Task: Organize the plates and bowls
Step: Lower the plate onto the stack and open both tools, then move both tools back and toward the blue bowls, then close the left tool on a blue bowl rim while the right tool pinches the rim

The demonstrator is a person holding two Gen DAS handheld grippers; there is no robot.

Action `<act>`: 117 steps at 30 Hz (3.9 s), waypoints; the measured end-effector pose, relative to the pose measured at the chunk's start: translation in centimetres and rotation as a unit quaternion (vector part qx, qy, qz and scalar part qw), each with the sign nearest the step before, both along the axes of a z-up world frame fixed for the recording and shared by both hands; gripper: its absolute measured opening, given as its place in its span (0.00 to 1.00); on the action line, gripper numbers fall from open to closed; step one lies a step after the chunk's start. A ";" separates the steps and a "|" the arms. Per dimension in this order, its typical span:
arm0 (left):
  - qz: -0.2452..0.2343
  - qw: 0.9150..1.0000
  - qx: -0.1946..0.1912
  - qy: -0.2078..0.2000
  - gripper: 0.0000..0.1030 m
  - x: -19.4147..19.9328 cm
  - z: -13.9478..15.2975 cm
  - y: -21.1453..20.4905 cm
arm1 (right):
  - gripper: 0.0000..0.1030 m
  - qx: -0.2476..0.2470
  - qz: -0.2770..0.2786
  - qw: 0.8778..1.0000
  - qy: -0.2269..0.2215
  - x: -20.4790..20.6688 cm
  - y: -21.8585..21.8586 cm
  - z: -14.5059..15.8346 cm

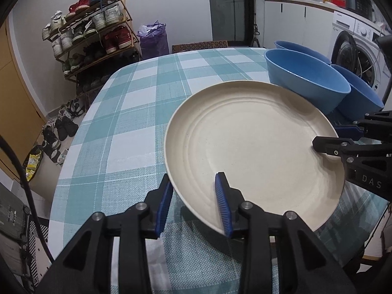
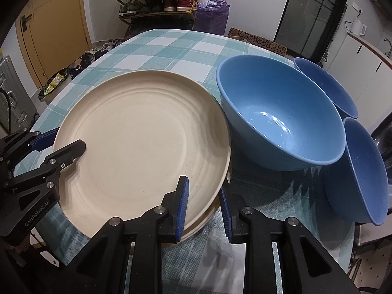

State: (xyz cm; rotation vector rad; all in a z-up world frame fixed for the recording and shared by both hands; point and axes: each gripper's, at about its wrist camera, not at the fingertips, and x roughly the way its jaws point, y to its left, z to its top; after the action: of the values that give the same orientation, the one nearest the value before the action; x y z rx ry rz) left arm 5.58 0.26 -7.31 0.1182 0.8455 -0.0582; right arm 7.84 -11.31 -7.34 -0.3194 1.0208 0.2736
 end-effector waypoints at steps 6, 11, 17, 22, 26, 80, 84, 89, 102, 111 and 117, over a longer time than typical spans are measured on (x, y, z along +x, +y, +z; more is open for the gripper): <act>-0.008 0.999 0.040 -0.003 0.38 -0.2 -0.5 -1.1 | 0.24 -0.009 -0.004 1.000 -0.004 -0.3 -0.3 -0.2; -0.014 0.999 0.048 -0.002 0.42 -0.2 -0.5 -1.3 | 0.25 -0.017 -0.007 1.000 -0.003 -0.4 -0.4 -0.7; -0.022 1.000 0.008 0.017 0.49 0.1 -0.6 -0.6 | 0.25 -0.023 -0.005 1.000 -0.007 -0.3 -0.3 -1.0; -0.022 0.998 -0.042 0.039 0.50 0.6 -0.7 0.3 | 0.30 -0.019 0.002 1.000 -0.004 -0.4 -0.2 -1.0; -0.022 0.996 -0.074 0.042 0.50 0.6 -0.4 1.1 | 0.42 -0.004 0.010 1.000 0.002 -0.4 -0.4 -1.0; -0.078 0.980 -0.154 -0.096 1.00 6.7 16.4 -8.4 | 0.99 0.144 -0.104 0.965 -0.193 -2.5 -24.0 21.2; -0.088 0.981 -0.139 -0.098 1.00 7.7 16.8 -10.1 | 0.99 0.157 -0.126 0.962 -0.184 -1.1 -26.5 21.3; -0.090 0.982 -0.136 -0.094 1.00 9.3 16.9 -11.4 | 0.99 0.157 -0.135 0.964 -0.170 1.0 -27.2 20.6; -0.067 0.987 -0.134 -0.062 1.00 15.2 15.8 -13.1 | 0.99 0.165 -0.147 0.964 -0.148 6.9 -26.0 19.7; -0.062 0.990 -0.123 -0.029 1.00 18.9 13.7 -14.3 | 0.99 0.160 -0.165 0.966 -0.121 11.3 -26.2 17.5; -0.063 0.993 -0.104 -0.002 1.00 21.5 12.1 -16.1 | 0.99 0.162 -0.175 0.967 -0.087 14.4 -27.0 14.8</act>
State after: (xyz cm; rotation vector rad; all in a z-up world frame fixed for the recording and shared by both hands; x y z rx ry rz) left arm 27.06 -15.86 4.76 -0.0253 0.8234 -0.2640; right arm 22.28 -38.27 7.41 0.1322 0.8245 0.0866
